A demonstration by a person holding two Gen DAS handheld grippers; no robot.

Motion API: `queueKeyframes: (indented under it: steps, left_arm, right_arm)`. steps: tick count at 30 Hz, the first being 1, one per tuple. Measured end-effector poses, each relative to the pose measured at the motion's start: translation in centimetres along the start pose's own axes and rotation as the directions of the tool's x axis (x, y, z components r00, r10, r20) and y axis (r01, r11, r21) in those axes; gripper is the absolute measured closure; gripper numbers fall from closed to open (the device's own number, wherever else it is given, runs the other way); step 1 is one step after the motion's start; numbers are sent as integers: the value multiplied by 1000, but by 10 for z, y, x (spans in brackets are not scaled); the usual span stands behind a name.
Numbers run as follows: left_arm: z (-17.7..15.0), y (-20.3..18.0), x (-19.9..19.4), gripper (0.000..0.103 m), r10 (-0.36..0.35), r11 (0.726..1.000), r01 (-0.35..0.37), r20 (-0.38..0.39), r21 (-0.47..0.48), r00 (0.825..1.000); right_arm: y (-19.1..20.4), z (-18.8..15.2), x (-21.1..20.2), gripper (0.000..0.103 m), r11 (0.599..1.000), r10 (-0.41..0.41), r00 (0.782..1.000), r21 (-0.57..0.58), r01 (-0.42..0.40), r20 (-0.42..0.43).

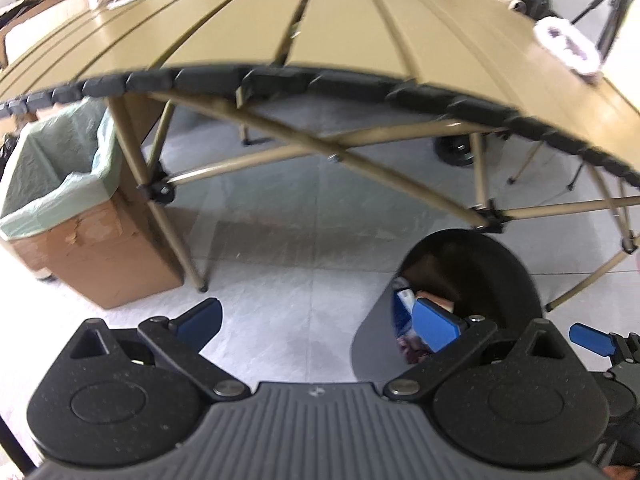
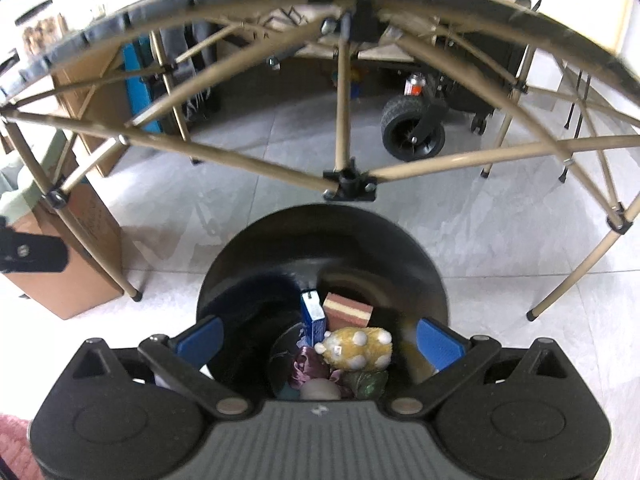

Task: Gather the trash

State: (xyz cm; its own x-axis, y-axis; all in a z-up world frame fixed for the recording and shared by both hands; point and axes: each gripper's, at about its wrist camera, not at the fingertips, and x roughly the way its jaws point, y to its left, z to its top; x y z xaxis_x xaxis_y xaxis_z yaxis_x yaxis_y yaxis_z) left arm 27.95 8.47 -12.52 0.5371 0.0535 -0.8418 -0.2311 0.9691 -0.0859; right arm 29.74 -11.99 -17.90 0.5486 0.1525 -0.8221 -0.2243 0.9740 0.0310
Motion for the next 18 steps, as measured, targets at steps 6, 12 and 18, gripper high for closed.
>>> queueKeyframes:
  steps: [6, 12, 18]
  left_arm:
    - [-3, -18, -27, 0, -58, 998, 55, 91, 39, 994]
    - [-1, -47, -55, 0, -146, 989, 135, 195, 69, 970]
    - [14, -85, -79, 0, -207, 973, 169, 276, 155, 939]
  right_arm:
    - [-21, -6, -42, 0, 1000, 0, 997, 2, 0, 81]
    - [-56, -7, -86, 0, 999, -8, 977, 33, 1, 215]
    - [-102, -3, -131, 0, 994, -62, 917, 112, 20, 394]
